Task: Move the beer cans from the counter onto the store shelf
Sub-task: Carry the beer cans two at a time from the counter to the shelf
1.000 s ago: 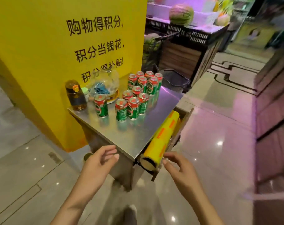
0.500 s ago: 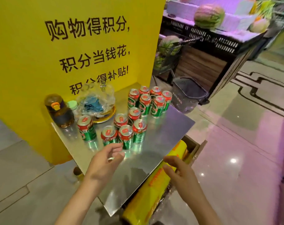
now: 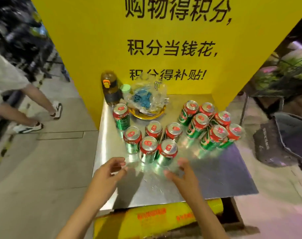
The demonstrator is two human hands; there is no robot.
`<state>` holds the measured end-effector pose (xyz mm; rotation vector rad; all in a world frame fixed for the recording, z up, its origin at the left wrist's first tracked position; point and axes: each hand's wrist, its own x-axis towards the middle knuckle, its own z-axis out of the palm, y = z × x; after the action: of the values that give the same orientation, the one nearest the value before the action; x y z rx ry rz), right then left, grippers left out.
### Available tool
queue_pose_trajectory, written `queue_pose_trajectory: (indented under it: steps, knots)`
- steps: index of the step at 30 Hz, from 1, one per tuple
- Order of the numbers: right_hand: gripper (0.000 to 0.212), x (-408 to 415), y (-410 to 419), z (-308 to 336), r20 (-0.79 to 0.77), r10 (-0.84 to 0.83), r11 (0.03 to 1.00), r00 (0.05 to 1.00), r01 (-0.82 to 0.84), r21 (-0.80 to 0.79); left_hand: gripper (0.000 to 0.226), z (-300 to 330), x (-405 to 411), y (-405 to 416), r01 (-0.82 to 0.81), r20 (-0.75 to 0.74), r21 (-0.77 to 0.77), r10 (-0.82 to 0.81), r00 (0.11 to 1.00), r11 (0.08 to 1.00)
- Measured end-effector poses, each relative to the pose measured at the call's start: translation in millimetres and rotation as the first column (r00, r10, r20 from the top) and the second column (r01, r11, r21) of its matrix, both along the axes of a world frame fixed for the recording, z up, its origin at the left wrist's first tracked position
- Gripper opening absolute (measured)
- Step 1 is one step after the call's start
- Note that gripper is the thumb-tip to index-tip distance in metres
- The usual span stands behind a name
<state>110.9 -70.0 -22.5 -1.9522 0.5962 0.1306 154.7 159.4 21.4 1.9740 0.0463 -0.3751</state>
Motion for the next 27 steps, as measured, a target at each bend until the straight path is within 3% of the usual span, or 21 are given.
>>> queue_pose_trajectory:
  steps: [3, 7, 11, 18, 27]
  knots:
    - [0.076, 23, -4, -20, 0.103, 0.016, 0.997, 0.995, -0.008, -0.078, 0.019, -7, -14, -14, -0.088, -0.012, 0.029, 0.088, 0.996, 0.996]
    - [0.093, 44, 9, -27, 0.157, -0.079, 0.996, 0.984, 0.083, -0.02, 0.019, -14, -26, -30, -0.147, -0.024, 0.055, 0.148, 0.989, 0.988]
    - [0.088, 53, 20, -33, 0.191, -0.201, 0.979, 0.961, 0.203, 0.009, 0.025, -15, -25, -40, -0.16, -0.006, 0.111, 0.162, 0.987, 0.981]
    - [0.077, 46, 6, -46, 0.206, -0.148, 0.988, 0.967, 0.154, -0.015, 0.054, -31, 1, -75, -0.193, 0.02, 0.109, 0.192, 0.981, 0.975]
    - [0.065, 27, -16, -41, 0.252, -0.136, 0.991, 0.958, 0.13, 0.038, 0.077, -67, 18, -126, -0.434, 0.161, 0.104, 0.415, 0.895, 0.895]
